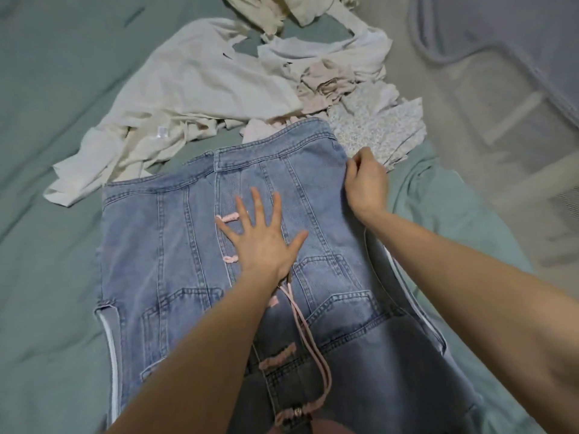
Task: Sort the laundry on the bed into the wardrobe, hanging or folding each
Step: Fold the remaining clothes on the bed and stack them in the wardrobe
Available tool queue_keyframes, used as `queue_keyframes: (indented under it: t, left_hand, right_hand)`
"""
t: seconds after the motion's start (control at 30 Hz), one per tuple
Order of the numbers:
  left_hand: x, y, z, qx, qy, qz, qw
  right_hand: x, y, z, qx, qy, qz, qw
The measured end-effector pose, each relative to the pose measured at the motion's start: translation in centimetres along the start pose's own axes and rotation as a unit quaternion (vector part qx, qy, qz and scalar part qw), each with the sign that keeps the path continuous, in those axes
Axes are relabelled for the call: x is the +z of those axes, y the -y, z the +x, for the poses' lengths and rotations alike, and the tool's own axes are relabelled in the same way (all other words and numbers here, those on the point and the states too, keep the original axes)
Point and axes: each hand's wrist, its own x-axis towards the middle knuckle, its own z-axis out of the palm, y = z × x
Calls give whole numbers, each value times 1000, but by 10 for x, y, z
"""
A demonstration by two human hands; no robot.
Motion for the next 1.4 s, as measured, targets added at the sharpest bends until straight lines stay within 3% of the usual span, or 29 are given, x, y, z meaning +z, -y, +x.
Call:
queue_keyframes:
  t: [0.1,0.17,0.27,0.37,0.53,0.6,0.67,0.77,0.87,1.0,1.17,1.27,1.33,1.4]
  left_hand:
    - [0,-1,2,14,-6,29,999]
    - [0,-2,5,33,-8,34,999]
    - [-1,-1,10,44,12,28,999]
    - [-1,0,12,44,41,35,998]
    - [1,-1,15,44,58,53,996]
    - [3,-1,15,40,66,55,995]
    - [3,0,15,38,68,51,996]
    - [4,-1,15,38,67,53,996]
    - [5,-2,15,32,63,48,996]
    - [5,-2,12,43,40,34,998]
    - [4,2,6,70,7,15,997]
    - [4,16,-1,68,5,5,998]
    - [1,33,-10,59,18,7,998]
    - [-5,56,-23,54,29,10,998]
  right_hand:
    - [-1,6,16,-77,4,19,997]
    - [-2,17,35,-147,84,-10,986]
    - [-7,38,68,-178,239,-30,954]
    - [-17,57,93,-210,312,-101,921]
    - [-18,70,93,-252,265,-223,904]
    - [-1,61,82,-238,201,-189,931]
    - [7,46,67,-160,154,-81,972]
    - [-1,14,36,-97,111,12,989]
    - [-14,-13,-4,-129,118,-34,984]
    - [-19,-32,-22,-144,187,5,972]
    - [-14,-34,-16,-155,157,-175,960]
    - [-4,-29,-26,-239,96,-217,941]
    - [2,-31,-30,-267,172,-270,909]
    - [3,-21,-33,-192,216,-316,904]
